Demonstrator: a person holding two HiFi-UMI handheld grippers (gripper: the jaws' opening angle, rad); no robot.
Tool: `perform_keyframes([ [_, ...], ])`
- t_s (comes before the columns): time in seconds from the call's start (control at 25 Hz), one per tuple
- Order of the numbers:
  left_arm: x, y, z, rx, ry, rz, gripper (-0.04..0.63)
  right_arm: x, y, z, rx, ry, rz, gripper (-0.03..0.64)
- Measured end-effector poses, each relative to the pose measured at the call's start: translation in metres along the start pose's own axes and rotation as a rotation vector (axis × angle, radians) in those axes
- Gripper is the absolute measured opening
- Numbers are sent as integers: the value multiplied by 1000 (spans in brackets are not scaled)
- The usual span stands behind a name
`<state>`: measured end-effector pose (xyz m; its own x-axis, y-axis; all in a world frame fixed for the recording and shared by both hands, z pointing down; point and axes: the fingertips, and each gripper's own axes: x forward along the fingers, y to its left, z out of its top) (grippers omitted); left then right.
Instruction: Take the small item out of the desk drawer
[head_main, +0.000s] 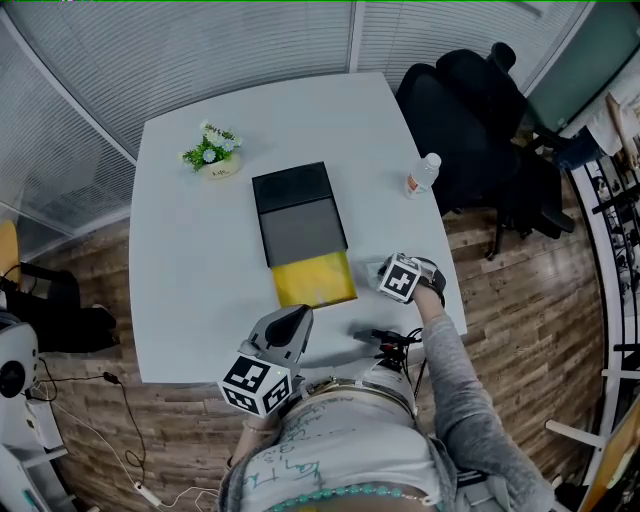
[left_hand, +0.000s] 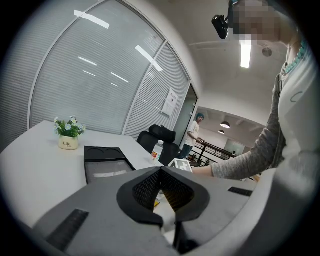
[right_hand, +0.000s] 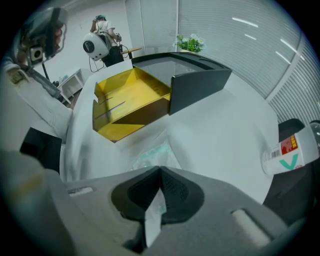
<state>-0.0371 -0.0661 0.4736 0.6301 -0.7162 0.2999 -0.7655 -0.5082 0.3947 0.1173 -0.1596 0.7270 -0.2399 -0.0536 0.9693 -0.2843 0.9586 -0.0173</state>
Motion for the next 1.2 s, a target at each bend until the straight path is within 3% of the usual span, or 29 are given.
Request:
perform_keyframes([
  [0.28,-4,2,2,1,-8,3,-3,-2,0,0,19,-30,-5,3],
  [0.44,-7,6,3,-1,-13,10,-3,-7,-1,-3,53,-47,1,55],
  [0.76,-6,5,1,-5,-11,-1,-3,-26,-9,1,62,-108,-31,94],
  [1.2,-9,6,3,0,-7,2,-3,-18,0,-5,47,-89,-8,104],
])
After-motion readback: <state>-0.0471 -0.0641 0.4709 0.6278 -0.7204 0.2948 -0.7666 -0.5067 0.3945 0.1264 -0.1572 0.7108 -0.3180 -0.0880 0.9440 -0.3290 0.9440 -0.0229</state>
